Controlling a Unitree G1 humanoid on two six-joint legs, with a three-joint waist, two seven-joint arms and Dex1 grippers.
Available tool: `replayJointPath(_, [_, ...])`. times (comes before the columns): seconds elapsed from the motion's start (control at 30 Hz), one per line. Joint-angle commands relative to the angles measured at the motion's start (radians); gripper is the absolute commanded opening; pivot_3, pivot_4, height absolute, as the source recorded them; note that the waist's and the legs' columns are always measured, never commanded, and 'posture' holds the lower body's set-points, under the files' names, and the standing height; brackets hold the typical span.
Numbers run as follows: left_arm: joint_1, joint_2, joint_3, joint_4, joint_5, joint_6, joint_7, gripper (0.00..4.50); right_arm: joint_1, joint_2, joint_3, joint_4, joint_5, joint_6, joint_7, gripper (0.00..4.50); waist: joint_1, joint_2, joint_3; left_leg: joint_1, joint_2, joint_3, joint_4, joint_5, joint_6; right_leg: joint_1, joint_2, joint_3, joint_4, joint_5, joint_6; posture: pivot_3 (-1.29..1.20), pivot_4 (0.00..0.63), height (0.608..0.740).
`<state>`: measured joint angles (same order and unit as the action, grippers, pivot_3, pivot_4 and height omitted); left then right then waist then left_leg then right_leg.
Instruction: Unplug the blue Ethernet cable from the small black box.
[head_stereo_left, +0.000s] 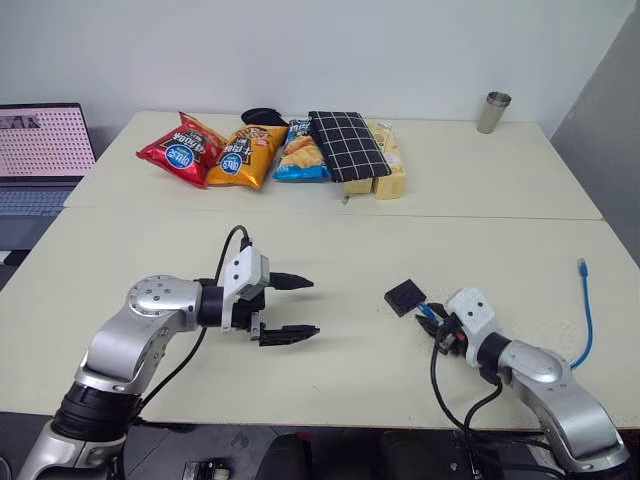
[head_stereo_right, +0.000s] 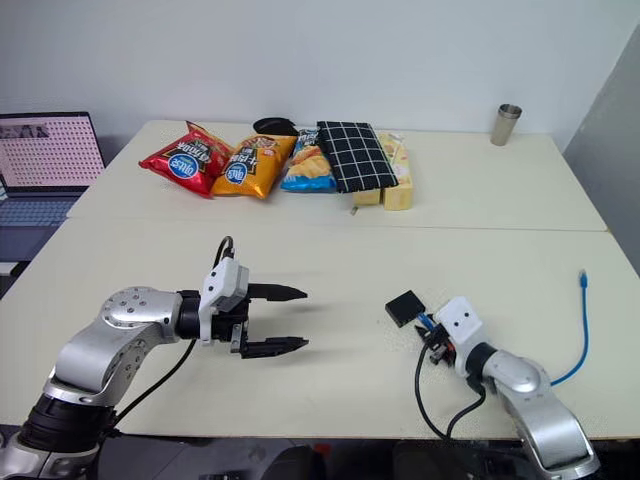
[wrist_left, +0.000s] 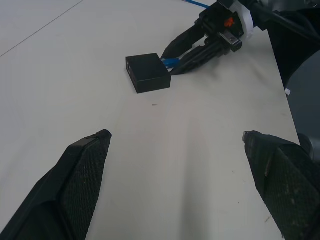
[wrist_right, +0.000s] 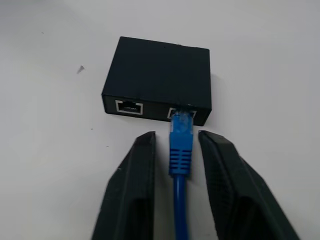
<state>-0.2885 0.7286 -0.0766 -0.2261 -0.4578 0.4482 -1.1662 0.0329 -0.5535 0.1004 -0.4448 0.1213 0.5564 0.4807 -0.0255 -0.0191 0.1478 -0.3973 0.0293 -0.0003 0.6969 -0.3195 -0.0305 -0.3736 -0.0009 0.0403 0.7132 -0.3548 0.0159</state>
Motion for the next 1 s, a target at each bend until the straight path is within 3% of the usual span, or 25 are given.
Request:
replayJointPath(0.03, [-0.02,-0.013,0.006,-0.011,-0.012,0.01,0.015,4.5,-0.033,-0.024,-0.007,-0.019,-0.02,0.019,0.008,0.42,-0.001,0.0,0.0,0.0,0.0,0.0,0.0,0.0,0.0,0.0,0.0,0.0,0.0,0.0,0.0,0.0,0.15,0.74])
replayJointPath(0.13, [-0.025,-0.03,0.017,-0.002,-0.04,0.044,0.027,4.5,-0.061,-0.056,0.013,-0.029,-0.039,-0.002,0.041,0.18,-0.002,0.0,0.0,0.0,0.0,0.0,0.0,0.0,0.0,0.0,0.0,0.0,0.0,0.0,0.0,0.0,0.15,0.74])
replayJointPath(0.4, [-0.103,-0.124,0.081,0.041,-0.246,0.293,0.097,4.5,-0.259,-0.216,0.153,0.019,-0.256,-0.468,0.174,0.18,-0.004,0.0,0.0,0.0,0.0,-0.001,0.001,0.0,0.0,0.0,0.001,-0.001,0.0,0.0,0.0,0.0,0.15,0.74])
replayJointPath(0.6, [-0.126,-0.177,0.096,0.092,-0.286,0.351,0.144,4.5,-0.398,-0.202,0.207,0.103,-0.336,-0.716,0.202,0.18,-0.004,0.0,0.0,-0.001,0.0,0.0,0.001,0.002,-0.003,-0.001,0.0,0.0,0.0,0.0,0.0,0.0,0.15,0.74])
replayJointPath(0.97, [-0.145,-0.225,0.107,0.111,-0.327,0.386,0.151,4.5,-0.44,-0.16,0.198,0.146,-0.385,-0.851,0.209,0.18,-0.004,0.0,0.0,-0.001,0.0,-0.001,0.002,0.002,-0.003,-0.001,0.0,-0.001,0.001,0.0,0.0,0.0,0.15,0.74])
replayJointPath(1.0, [-0.145,-0.225,0.104,0.109,-0.331,0.39,0.144,4.09,-0.441,-0.158,0.197,0.147,-0.388,-0.857,0.209,0.18,-0.004,0.0,0.0,-0.001,0.0,-0.001,0.002,0.002,-0.003,-0.001,0.0,-0.001,0.001,0.0,0.0,0.0,0.15,0.74])
